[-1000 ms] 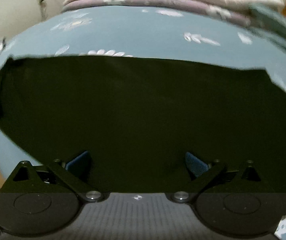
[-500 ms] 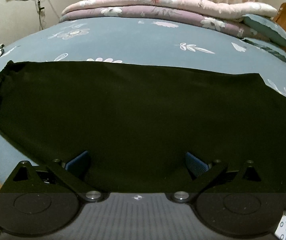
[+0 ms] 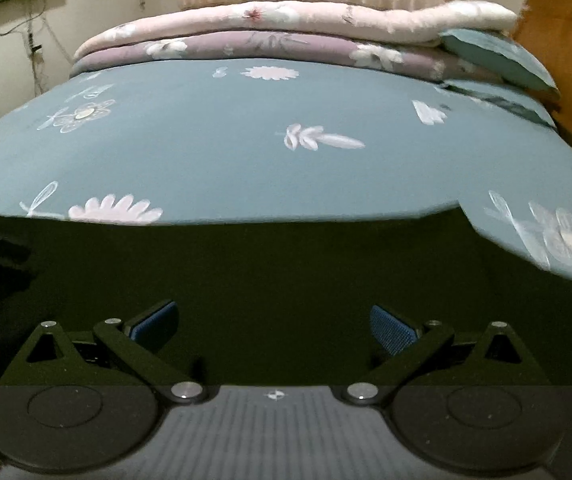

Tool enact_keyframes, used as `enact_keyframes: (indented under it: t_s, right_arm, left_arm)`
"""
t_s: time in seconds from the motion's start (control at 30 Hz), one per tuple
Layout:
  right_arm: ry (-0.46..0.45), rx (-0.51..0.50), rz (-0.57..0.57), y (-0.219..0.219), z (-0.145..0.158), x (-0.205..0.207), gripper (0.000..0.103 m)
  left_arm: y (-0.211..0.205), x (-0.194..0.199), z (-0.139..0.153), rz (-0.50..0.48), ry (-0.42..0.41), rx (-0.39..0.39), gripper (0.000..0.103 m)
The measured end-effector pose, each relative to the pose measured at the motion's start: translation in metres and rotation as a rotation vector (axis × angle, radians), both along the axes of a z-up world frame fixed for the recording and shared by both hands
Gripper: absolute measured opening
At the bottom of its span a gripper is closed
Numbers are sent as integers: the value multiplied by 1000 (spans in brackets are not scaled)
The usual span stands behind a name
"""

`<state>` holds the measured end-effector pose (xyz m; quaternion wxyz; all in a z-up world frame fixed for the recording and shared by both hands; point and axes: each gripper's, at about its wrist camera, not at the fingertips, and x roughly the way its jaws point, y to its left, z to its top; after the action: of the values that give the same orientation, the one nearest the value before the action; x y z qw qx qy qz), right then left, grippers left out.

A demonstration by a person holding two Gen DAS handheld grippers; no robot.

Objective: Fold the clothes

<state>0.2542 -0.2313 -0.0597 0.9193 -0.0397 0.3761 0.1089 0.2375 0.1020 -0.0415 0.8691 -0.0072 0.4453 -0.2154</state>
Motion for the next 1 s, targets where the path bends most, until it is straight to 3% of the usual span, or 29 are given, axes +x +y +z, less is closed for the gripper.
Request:
enact_keyframes:
  t_s: [0.27,0.47,0.6,0.77,0.83,1.0]
  right_arm:
    - [120,1,49,17,-33,75,103]
    - [108,-26,42,25,-39,86,103]
    - [107,-61,80,35,-36,108,103]
    - [73,-36,41,29,-12,86,103]
    - [102,-4,29,22,-7,75,103]
    - [175,15,23,20,-29,82,103]
  left_arm:
    - [27,-4,-18,130,59,-10,53]
    - [41,5,-21,152,99,-88,55]
    - [30,9,-18,125,97,-25,55]
    - [30,6,-7,143,71,-13,55]
    - [33,8,-3,149,64,-31,55]
    - [35,22,-9,155,95,-45,57]
